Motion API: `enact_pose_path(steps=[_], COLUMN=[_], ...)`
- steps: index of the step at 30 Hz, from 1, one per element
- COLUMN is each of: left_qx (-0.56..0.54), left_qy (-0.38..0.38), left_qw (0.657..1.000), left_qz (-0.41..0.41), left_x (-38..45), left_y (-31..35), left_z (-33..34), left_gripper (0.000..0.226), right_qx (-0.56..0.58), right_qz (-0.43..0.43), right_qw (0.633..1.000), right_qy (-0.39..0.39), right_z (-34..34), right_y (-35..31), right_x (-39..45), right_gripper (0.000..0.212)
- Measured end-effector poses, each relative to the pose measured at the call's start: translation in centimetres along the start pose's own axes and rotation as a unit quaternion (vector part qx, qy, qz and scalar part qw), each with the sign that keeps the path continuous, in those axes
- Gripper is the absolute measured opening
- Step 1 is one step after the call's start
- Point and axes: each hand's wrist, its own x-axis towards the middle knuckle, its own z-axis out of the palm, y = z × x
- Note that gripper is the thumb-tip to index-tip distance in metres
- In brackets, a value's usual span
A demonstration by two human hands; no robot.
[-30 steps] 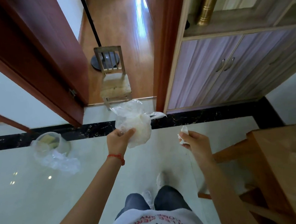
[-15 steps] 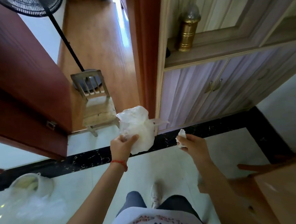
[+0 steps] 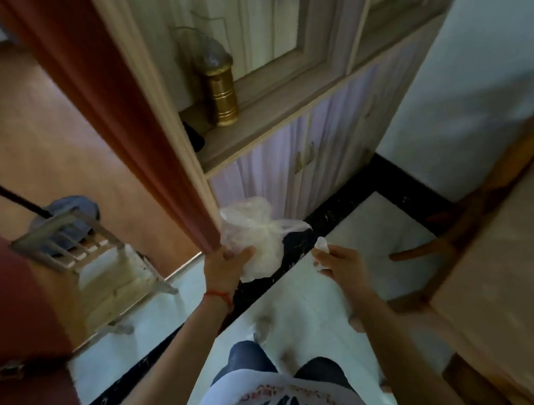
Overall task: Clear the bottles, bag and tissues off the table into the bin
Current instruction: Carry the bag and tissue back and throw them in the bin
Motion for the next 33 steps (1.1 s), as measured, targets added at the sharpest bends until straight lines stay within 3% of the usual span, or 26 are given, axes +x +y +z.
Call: enact_pose_path(steps=[4,16,24,33], left_qx=[0.045,0.086,0.066,0.044], left_qy=[-0.104,-0.292,-0.321,-0.308], left_qw=[0.993,0.95,0.941,0.947], left_qz=[0.017,0.073,0.082,0.075], left_x=[3.1,6.4,7.6,10.4], left_y=[2.3,6.9,9.8,14.7], left_z=[3.0,10.3,15.9,27.0], left_gripper=[0.034,0.013,0.018,0.012], right_qx=[0.065,0.146,0.193,0.192], right_qz=[0.012,0.057,0.046,0.017], right_qw=[0.993,0.931,0.908,0.92], right_qy=[0.1,0.33,0.37,0.34], right_z=[-1.1,-3.8,-7.3,-15.6], right_y=[-0.6,0.7,-0.8,-4.4], right_x=[0.0,-1.5,0.6,10.2], right_gripper=[0.005,0.016,0.008,0.012])
